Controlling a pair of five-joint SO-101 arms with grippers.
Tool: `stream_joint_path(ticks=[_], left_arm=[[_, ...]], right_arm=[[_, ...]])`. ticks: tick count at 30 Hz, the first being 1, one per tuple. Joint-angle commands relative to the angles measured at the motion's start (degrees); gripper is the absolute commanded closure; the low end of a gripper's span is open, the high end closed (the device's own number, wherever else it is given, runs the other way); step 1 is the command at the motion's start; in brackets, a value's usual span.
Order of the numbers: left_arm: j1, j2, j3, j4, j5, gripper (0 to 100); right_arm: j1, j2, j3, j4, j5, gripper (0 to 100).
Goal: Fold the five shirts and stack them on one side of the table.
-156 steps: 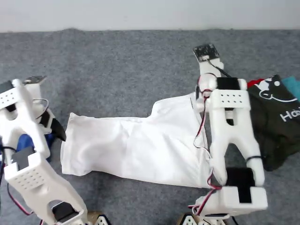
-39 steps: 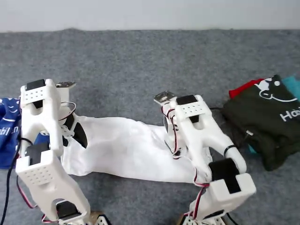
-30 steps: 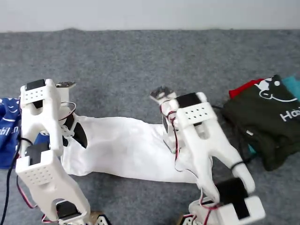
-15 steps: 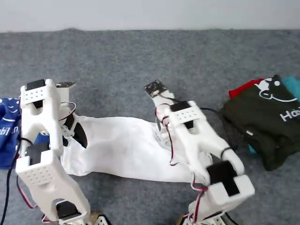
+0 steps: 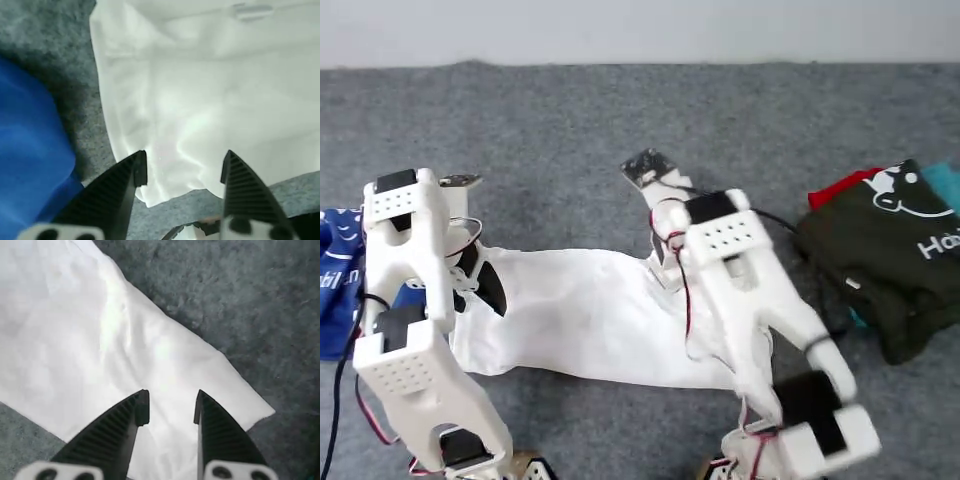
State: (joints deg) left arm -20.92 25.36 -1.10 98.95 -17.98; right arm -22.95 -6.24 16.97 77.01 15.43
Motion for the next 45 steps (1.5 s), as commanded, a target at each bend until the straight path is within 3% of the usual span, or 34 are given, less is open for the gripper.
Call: stream_joint_path(ticks=[1, 9, 13, 32, 45], left_arm=[[0.26, -0.35, 0.13, 1.41, 0.09, 75], [0.44, -0.35, 0.04, 1.41, 0.18, 75], [0.44, -0.88, -1.98, 1.49, 0.35, 75], [-2.46, -0.26, 0.57, -0.26, 0.09, 75], [-2.64, 11.96, 0.92, -3.78, 0.35, 75]], right_arm=[[3.56, -6.81, 0.09, 2.15, 1.67, 83.8], [16.57, -7.6, 11.16, 1.54, 2.11, 83.7], [16.84, -7.25, 14.33, -1.71, 5.63, 83.7], [18.42, -7.69, 17.14, -2.59, 4.04, 83.8], [18.42, -7.69, 17.14, -2.33, 4.04, 83.9]])
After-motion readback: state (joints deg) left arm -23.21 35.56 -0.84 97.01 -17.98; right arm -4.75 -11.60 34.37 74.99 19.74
